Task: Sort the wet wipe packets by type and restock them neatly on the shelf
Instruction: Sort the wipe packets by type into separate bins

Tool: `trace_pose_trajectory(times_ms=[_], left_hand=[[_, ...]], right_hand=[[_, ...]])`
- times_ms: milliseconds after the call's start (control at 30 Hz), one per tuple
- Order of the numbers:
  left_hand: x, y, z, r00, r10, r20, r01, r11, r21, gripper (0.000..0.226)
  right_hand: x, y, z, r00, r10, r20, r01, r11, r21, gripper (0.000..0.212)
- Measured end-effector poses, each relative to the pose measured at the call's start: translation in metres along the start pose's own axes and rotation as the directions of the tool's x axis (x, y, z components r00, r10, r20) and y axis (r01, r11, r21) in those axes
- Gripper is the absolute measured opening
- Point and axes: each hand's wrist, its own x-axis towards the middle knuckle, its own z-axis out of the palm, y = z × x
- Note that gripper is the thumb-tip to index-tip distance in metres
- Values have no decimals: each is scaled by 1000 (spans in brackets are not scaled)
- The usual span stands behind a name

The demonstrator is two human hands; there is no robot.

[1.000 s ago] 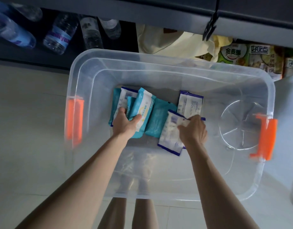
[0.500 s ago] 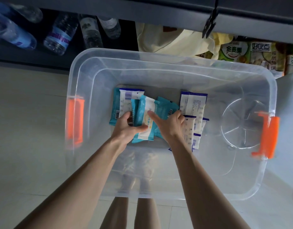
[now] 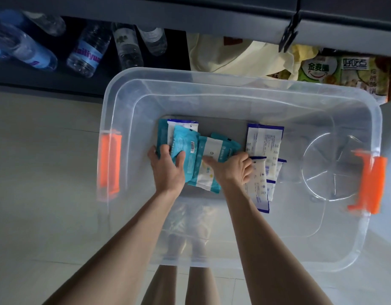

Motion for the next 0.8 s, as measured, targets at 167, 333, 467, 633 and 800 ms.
trace_pose_trajectory(times_ms=[167,333,467,633,800], left_hand=[[8,-2,0,997,-64,31,62,995,76,33],[-5,8,-12,1000,3,25,-5,997,77,26],[-24,18,-23,997,69,-40,-70,997,-12,23],[-49,24,-39,975,147,-167,-156,987,-40,22],[-85,50,-70,968,145,-205,-191,955,-226,27]], right_hand=[[5,2,-6,998,-54,11,52,987,152,63],[2,4,-11,986,-148,73,122,951,284,45],[-12,6,-27,972,-218,93,171,916,362,37],[-39,7,-48,954,-261,149,168,874,455,32],[-79,5,-89,934,-250,255,38,779,625,22]])
